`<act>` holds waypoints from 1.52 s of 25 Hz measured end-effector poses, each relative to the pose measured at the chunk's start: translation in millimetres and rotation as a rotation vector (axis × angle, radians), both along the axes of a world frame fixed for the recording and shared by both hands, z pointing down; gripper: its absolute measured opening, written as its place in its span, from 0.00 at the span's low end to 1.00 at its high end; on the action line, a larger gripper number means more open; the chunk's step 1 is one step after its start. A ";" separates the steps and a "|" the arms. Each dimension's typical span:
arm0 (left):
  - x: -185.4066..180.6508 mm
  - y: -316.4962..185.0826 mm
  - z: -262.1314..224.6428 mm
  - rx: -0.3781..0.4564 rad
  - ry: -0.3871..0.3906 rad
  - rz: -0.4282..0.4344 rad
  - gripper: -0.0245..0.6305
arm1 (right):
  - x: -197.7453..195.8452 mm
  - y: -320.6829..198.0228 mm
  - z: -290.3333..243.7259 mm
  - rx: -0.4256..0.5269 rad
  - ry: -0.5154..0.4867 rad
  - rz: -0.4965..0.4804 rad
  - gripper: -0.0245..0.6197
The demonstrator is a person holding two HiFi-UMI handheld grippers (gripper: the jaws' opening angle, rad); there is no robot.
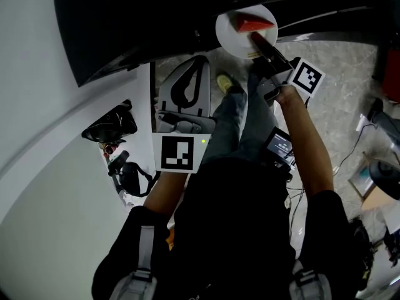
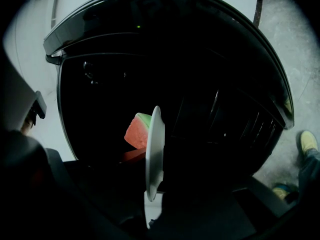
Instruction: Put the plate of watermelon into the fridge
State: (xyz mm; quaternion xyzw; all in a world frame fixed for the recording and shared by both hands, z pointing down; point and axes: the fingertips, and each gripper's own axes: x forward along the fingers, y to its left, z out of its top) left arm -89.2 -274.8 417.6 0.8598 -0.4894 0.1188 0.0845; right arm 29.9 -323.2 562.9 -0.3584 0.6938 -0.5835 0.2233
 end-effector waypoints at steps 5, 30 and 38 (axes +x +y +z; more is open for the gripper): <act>4.0 2.8 -0.5 -0.009 0.000 0.007 0.06 | 6.1 -3.6 12.4 -0.020 0.023 0.018 0.08; 6.1 5.0 -6.4 -0.015 -0.008 -0.003 0.06 | 10.9 -13.0 47.6 -0.126 -0.025 0.098 0.08; 6.4 4.2 -10.4 -0.012 -0.006 -0.008 0.06 | 9.0 -22.1 47.3 -0.147 -0.016 0.118 0.08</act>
